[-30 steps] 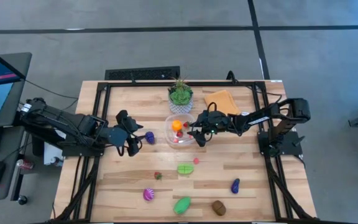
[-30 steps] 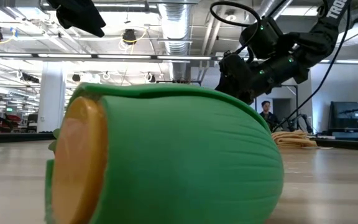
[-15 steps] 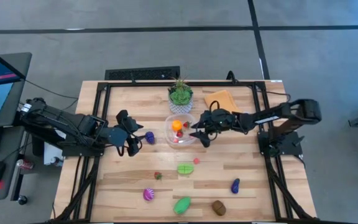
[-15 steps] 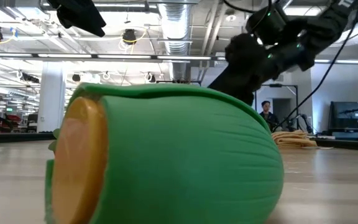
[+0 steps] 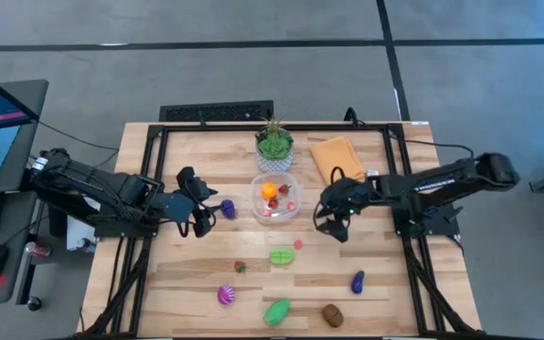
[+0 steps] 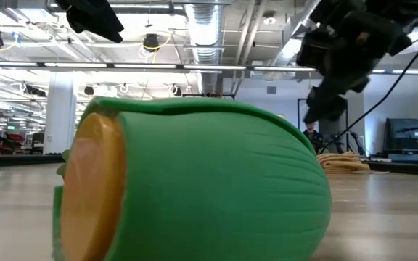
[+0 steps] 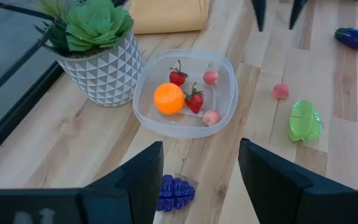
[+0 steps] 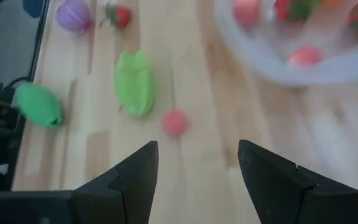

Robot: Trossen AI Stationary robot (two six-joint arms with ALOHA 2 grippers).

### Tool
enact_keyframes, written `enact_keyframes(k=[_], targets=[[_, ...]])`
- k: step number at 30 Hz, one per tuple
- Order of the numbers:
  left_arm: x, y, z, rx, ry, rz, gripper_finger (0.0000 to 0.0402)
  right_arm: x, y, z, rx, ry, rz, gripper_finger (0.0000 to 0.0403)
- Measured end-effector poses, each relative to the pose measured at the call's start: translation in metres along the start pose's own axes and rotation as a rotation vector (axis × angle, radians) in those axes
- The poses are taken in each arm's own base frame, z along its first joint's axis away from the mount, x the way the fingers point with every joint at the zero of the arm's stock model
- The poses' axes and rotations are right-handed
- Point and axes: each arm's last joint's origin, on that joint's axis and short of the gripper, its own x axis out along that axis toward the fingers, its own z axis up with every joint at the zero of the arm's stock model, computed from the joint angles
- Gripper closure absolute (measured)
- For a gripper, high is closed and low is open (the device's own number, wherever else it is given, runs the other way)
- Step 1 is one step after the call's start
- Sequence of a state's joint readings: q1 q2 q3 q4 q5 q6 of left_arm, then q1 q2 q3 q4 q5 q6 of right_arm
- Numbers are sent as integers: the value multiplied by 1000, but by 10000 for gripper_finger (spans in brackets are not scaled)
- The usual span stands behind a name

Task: Pick and placing Produce into tupperware
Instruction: Put the red strawberry into the transparent bin

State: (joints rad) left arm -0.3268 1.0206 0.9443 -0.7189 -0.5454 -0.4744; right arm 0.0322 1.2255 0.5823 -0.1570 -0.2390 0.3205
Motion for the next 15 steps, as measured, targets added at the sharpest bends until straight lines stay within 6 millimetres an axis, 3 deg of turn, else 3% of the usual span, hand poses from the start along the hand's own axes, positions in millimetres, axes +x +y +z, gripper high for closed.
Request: enact_keyframes(k=[7, 15], targets=[[-2, -8, -4, -2, 48, -107, 203, 3, 21, -12, 15, 74, 45, 158], [5, -40, -20, 105, 168, -241, 203, 5, 32, -22, -8, 123, 31, 158]])
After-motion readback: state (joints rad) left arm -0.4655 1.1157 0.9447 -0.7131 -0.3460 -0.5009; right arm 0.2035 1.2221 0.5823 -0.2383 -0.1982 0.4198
